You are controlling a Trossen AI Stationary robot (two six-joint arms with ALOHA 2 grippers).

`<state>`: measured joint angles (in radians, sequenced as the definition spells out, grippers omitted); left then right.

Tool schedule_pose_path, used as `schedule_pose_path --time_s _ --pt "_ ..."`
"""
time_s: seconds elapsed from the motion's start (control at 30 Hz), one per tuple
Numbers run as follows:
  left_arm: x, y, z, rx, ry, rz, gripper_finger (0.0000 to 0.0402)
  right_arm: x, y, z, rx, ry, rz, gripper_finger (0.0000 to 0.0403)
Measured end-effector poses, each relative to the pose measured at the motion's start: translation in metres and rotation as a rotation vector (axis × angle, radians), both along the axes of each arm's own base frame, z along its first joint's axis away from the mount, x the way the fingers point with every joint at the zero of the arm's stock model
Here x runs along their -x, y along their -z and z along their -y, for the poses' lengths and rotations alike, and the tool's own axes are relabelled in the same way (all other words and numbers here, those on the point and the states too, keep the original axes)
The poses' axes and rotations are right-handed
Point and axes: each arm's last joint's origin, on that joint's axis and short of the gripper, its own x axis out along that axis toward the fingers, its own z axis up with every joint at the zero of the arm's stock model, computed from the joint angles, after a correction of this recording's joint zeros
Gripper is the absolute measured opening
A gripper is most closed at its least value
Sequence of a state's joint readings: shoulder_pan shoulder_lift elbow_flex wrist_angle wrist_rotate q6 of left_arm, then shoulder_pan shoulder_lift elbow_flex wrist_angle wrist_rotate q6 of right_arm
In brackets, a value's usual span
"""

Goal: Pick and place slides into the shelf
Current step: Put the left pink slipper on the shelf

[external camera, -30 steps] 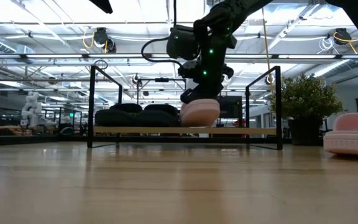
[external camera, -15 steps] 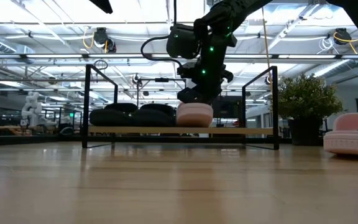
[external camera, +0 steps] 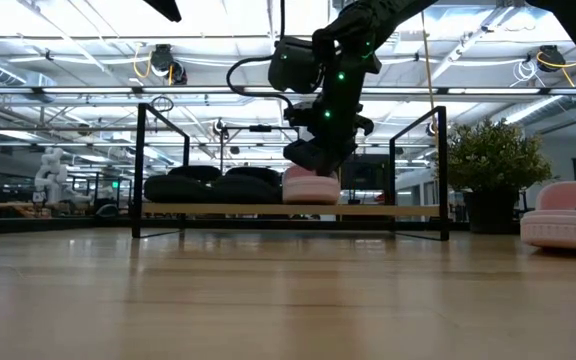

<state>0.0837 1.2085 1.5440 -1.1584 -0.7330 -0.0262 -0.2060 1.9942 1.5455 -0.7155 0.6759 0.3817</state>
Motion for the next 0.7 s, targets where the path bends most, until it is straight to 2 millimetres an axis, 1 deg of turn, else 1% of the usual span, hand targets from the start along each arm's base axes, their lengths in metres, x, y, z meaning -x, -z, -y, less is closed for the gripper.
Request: schedule_pose_path --time_s 0.27,0.7 --pt "-0.0001 0.0001 0.0 -0.001 0.002 -0.003 0.0159 -0.0009 0.0002 -0.0009 -0.038 -0.014 0.013 0.0123" --pt "0.0 0.0 0.0 -0.008 0.01 -0.013 0.0159 -0.0013 0.0009 -0.0018 -0.065 -0.029 0.014 0.0163"
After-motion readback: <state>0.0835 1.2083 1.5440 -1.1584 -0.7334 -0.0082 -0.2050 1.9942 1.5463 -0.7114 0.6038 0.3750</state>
